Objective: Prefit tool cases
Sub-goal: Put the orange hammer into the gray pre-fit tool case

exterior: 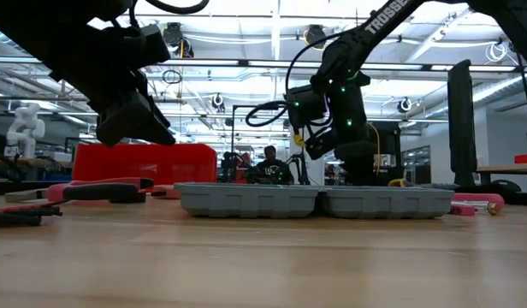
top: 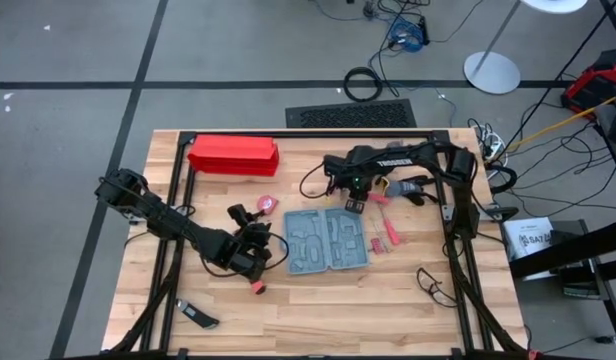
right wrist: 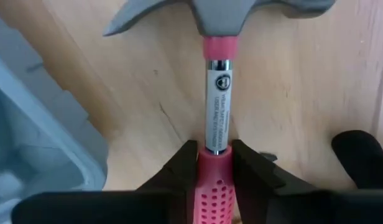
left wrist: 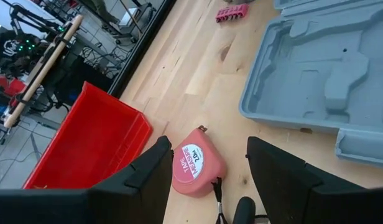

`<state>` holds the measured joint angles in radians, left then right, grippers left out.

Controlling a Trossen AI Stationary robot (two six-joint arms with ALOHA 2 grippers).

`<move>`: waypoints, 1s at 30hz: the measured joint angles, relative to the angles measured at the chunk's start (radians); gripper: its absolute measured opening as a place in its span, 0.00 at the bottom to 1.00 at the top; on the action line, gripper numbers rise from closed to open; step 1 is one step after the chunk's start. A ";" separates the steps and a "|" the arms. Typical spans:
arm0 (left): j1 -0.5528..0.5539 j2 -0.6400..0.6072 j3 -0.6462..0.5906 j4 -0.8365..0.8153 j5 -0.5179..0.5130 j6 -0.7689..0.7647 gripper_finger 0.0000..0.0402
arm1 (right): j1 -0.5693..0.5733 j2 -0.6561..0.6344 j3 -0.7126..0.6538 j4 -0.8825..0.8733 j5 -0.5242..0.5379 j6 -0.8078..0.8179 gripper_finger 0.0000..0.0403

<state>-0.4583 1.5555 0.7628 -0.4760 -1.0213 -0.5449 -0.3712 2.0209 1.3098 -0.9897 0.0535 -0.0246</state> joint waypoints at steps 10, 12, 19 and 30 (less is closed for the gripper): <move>-0.001 0.000 0.000 0.001 0.003 -0.004 0.52 | -0.061 -0.281 -0.006 0.015 -0.346 0.051 0.02; -0.002 0.000 0.000 -0.001 0.005 -0.023 0.52 | -0.071 -0.345 -0.007 0.028 -0.446 0.082 0.01; -0.017 0.000 0.000 -0.001 0.015 -0.047 0.52 | -0.040 -0.481 -0.062 0.089 -0.443 0.177 0.01; -0.021 0.000 0.000 -0.003 0.001 -0.044 0.52 | 0.023 -0.487 -0.121 0.154 -0.242 0.084 0.01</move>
<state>-0.4797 1.5555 0.7624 -0.4794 -1.0207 -0.5885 -0.3480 1.5339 1.1887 -0.8355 -0.1885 0.0590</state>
